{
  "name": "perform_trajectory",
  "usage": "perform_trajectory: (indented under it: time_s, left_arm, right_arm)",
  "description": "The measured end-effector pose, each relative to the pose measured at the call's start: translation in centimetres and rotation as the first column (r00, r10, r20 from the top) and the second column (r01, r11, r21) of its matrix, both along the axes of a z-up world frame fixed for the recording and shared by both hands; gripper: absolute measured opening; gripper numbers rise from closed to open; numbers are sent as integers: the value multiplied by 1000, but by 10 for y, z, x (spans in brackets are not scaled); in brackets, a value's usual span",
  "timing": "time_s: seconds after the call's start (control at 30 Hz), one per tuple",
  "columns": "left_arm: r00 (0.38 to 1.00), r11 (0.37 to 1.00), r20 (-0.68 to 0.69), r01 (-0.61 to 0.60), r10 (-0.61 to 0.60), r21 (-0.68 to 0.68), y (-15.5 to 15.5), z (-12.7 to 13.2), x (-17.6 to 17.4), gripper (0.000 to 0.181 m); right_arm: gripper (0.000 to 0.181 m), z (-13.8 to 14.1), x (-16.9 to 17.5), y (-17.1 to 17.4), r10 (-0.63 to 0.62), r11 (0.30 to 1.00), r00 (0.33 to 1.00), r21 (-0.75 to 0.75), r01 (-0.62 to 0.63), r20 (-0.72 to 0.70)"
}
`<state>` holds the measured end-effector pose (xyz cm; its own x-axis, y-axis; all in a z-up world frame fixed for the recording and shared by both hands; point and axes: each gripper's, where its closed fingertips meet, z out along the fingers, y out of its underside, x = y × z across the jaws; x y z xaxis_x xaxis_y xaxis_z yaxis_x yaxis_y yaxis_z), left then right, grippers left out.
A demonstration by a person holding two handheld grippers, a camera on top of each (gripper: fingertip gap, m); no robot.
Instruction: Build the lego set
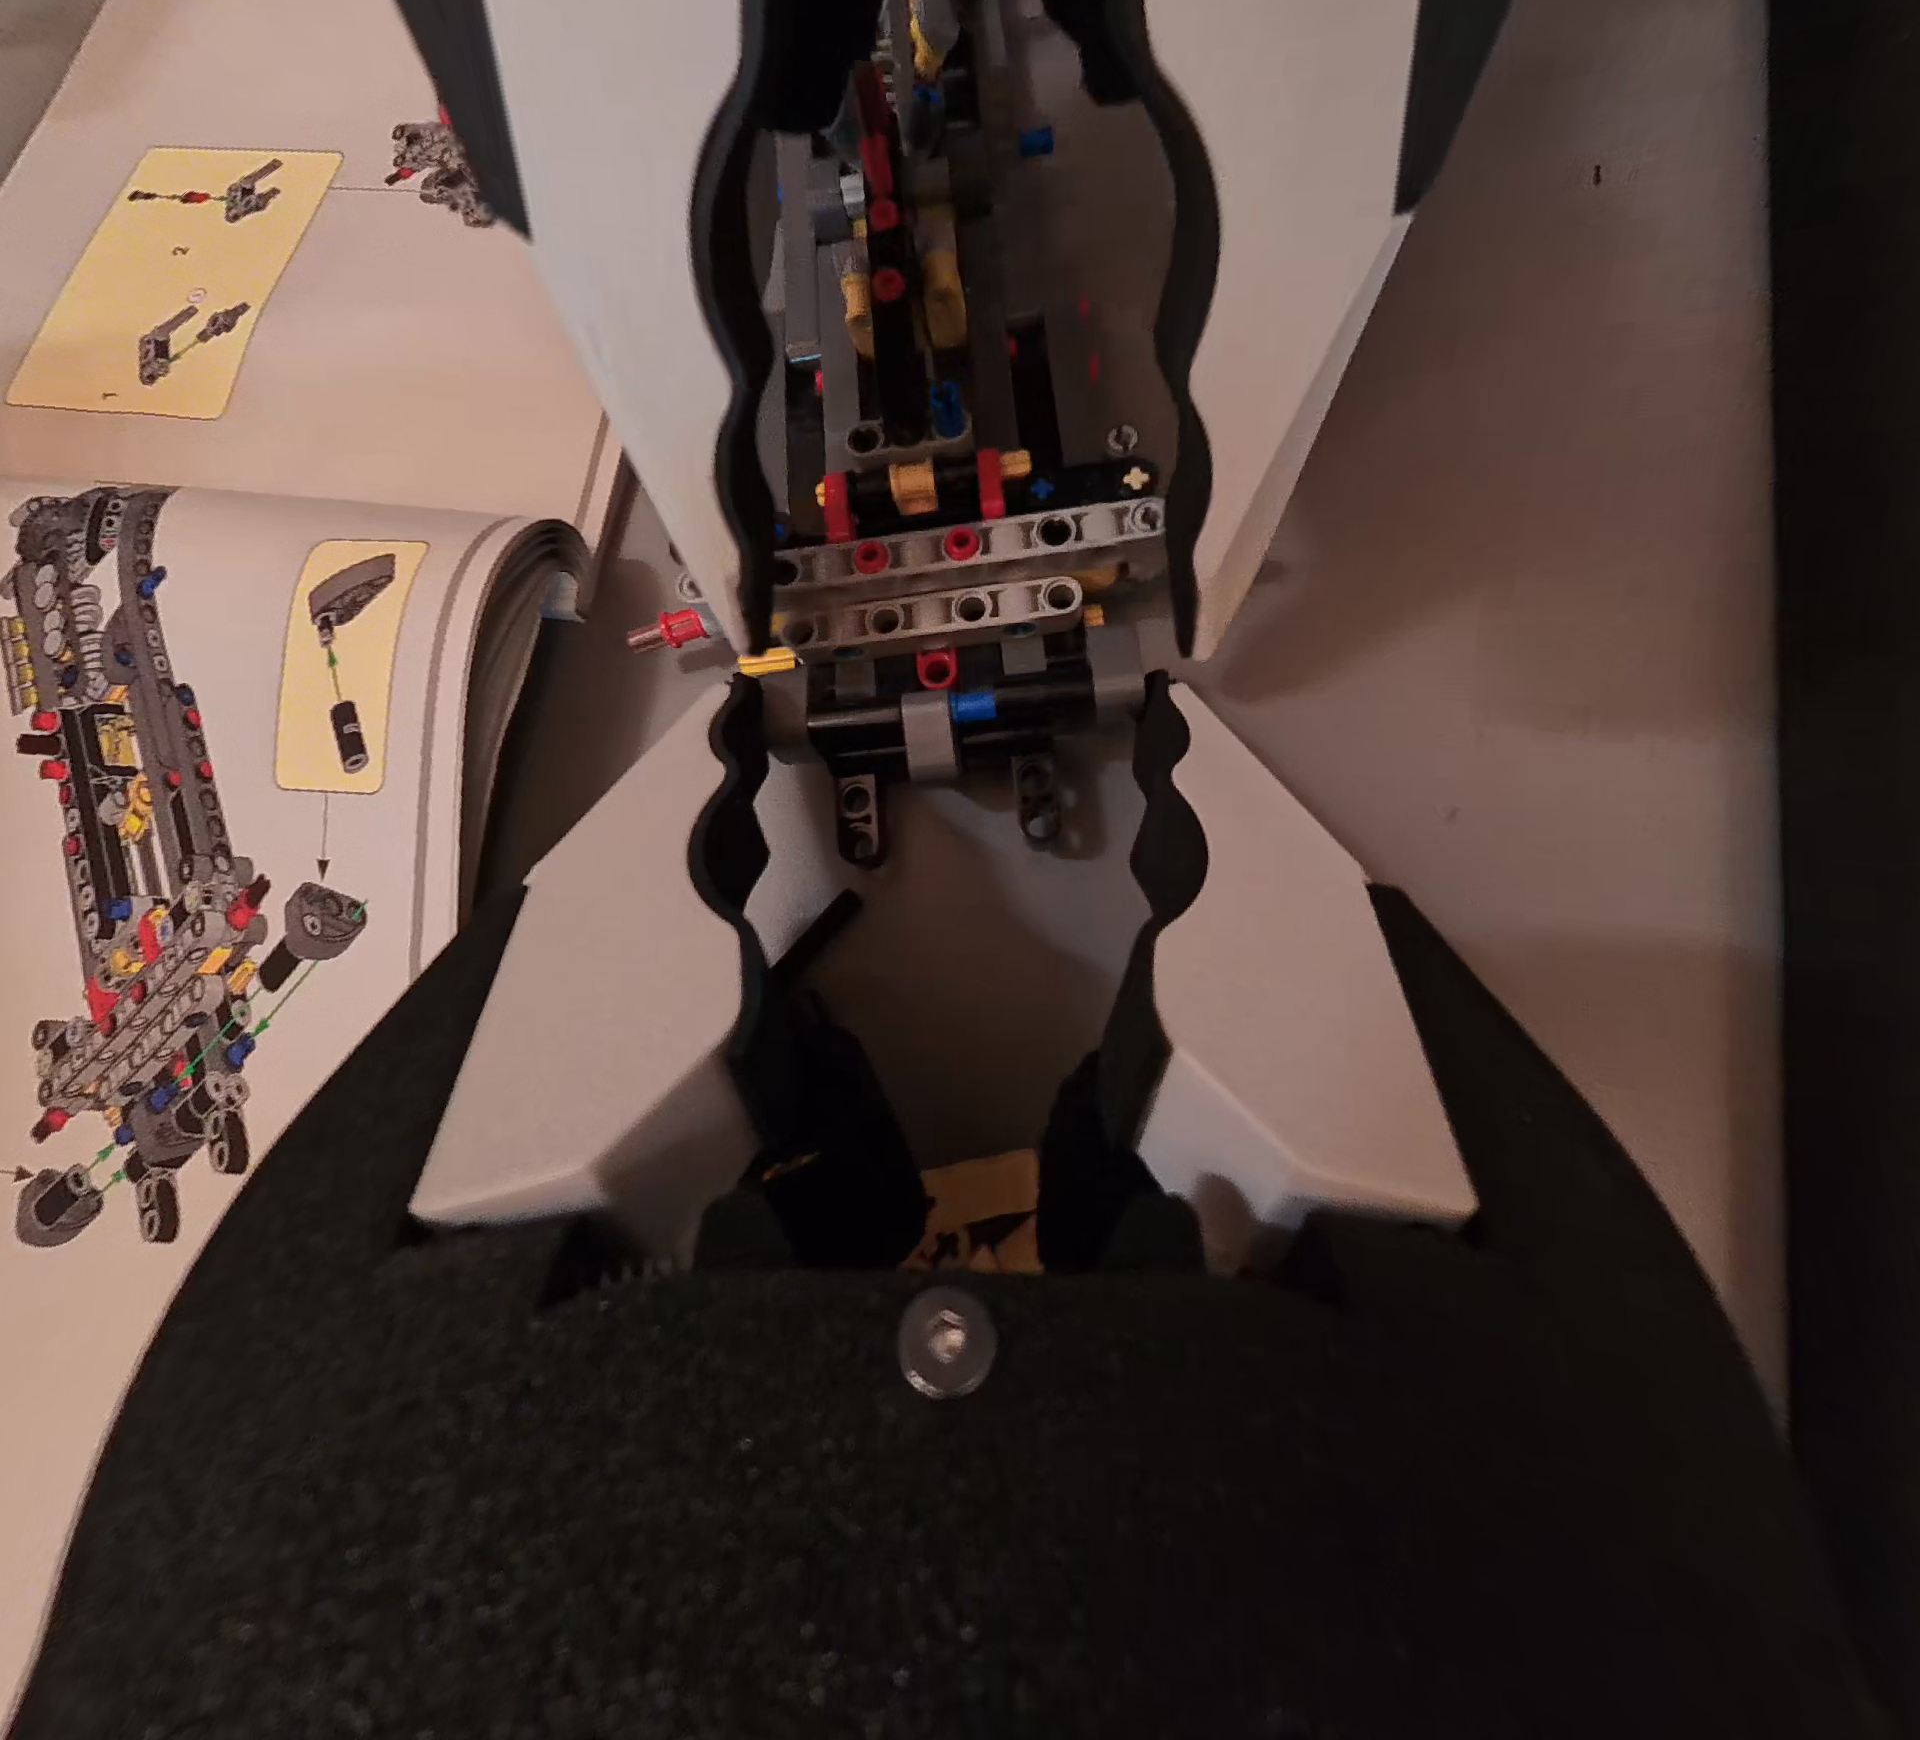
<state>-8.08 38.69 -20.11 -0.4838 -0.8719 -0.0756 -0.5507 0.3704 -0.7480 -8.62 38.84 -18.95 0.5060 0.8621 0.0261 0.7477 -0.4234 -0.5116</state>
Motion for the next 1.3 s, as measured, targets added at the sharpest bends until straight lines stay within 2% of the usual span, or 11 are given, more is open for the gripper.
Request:
perform_trajectory:
  time_s: [0.13, 0.33, 0.63, 0.7, 0.77, 0.87, 0.97, 1.07, 1.2, 1.3]
  left_arm:
    - [1000, 1000, -1, -2, 2, 6, 0, -1, -1, 69]
    - [1000, 1000, -13, -18, 18, -3, 2, -2, -1, 70]
    - [998, 998, -35, -56, 55, -26, 10, 4, -13, 68]
    - [997, 997, -26, -72, 72, -28, 13, 10, -20, 62]
    - [997, 996, -24, -79, 78, -29, 13, 15, -28, 47]
    - [996, 996, -38, -79, 78, -37, 6, 15, -33, 48]
    - [995, 997, -73, -69, 70, 23, -1, 4, -30, 52]
    - [992, 991, -60, -109, 114, 82, 3, 1, -22, 38]
    - [988, 989, -49, -141, 143, 44, 7, 2, -19, 25]
    - [990, 991, -54, -132, 133, 23, 5, 2, -21, 27]
  right_arm:
    - [74, -10, 1, 3, 1, 999, 1000, -41, 0, 7]
    - [63, -12, 2, 4, 31, 996, 999, -82, -28, 34]
    - [63, -11, 3, 6, -3, 996, 1000, -85, 5, 28]
    - [63, -11, 3, 7, -12, 996, 999, -84, 14, 33]
    - [63, -11, 3, 7, -20, 996, 999, -85, 23, 33]
    - [63, -11, 3, 7, -28, 996, 999, -85, 31, 31]
    - [63, -11, 2, 7, -37, 995, 999, -88, 38, 23]
    - [64, -11, 4, 6, -54, 994, 998, -97, 56, 25]
    - [65, -10, 2, 6, -76, 991, 997, -110, 77, 10]
    - [66, -10, 1, 6, -77, 991, 997, -109, 78, 9]
